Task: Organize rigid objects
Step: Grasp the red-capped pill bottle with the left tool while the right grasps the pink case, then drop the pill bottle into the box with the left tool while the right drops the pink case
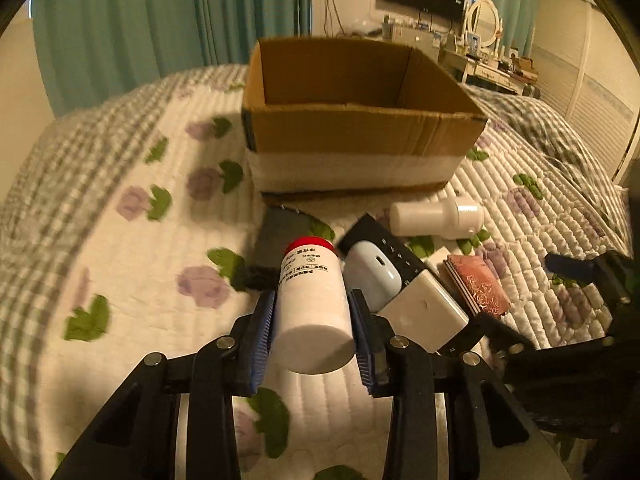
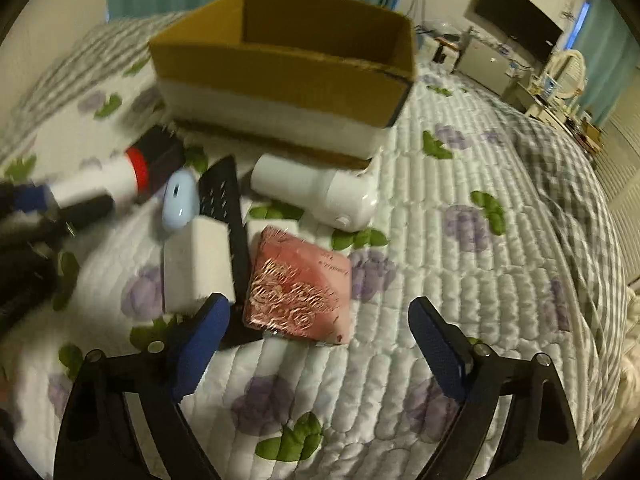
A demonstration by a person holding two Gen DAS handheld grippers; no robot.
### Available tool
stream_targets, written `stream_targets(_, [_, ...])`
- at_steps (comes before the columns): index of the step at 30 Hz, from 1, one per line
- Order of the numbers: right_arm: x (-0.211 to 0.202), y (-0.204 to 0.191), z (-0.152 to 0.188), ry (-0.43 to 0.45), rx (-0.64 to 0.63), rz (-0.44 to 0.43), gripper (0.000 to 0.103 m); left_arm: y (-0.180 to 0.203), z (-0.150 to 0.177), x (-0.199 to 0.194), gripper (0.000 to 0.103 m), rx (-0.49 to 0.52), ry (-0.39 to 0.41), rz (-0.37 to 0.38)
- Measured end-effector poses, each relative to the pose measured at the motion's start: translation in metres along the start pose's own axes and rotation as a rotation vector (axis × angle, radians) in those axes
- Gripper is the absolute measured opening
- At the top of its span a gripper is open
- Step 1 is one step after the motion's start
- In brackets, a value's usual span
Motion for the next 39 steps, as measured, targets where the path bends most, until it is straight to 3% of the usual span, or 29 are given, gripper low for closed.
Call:
stream_targets(5, [0.017,-0.004,0.003,-0.048,-0.016,0.009,0.070,-0.004,-0.010,-0.001,0.037,-0.010,0.019,-0.001])
stream_targets(8, [0.007,0.000,0.000,-0.003,-0.012,0.055,0.064,-0.005,-0.009,-0.001,0.037,-0.003,0.018,0.007])
stream_targets(13, [0.002,0.014,-0.006,0.024,0.049,0.047,0.057,-0.005,-0.008,0.002,0.037,-0.010,0.019,0.021])
stream_targets(17, [0.010,0.019,-0.010,0.016,0.055,0.116,0.026,-0.005,-0.005,0.006,0.037,-0.012,0.014,0.025])
stream_targets(22, [0.016,0.018,-0.013,0.013,0.083,0.067,0.014,-0.004,-0.005,0.005,0.037,-0.011,0.016,0.030])
stream_targets(25, [0.010,0.019,-0.013,0.032,0.096,0.052,0.010,-0.003,-0.007,0.001,0.037,-0.010,0.027,0.036])
stream_targets(31, [-0.025,0.023,-0.024,0.133,0.122,0.010,0.010,-0.001,-0.022,-0.019,0.037,-0.009,0.070,0.040])
stream_targets(34, [-0.057,0.028,-0.042,0.192,0.128,-0.018,0.009,-0.001,-0.047,-0.036,0.037,0.003,0.107,0.057])
stream_targets(39, [-0.115,0.042,-0.096,0.320,0.126,-0.054,0.009,0.000,-0.107,-0.074,0.037,0.071,0.218,-0.004])
Point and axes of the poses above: each gripper's, at about its wrist camera, not at the fingertips, and x roughly the way its jaws point, y to its right, z to its underside, the point moved 5 cm from there along x, roughly the way its jaws point, and after that the axes turned 3 degrees about y, right-handed, at the moved point
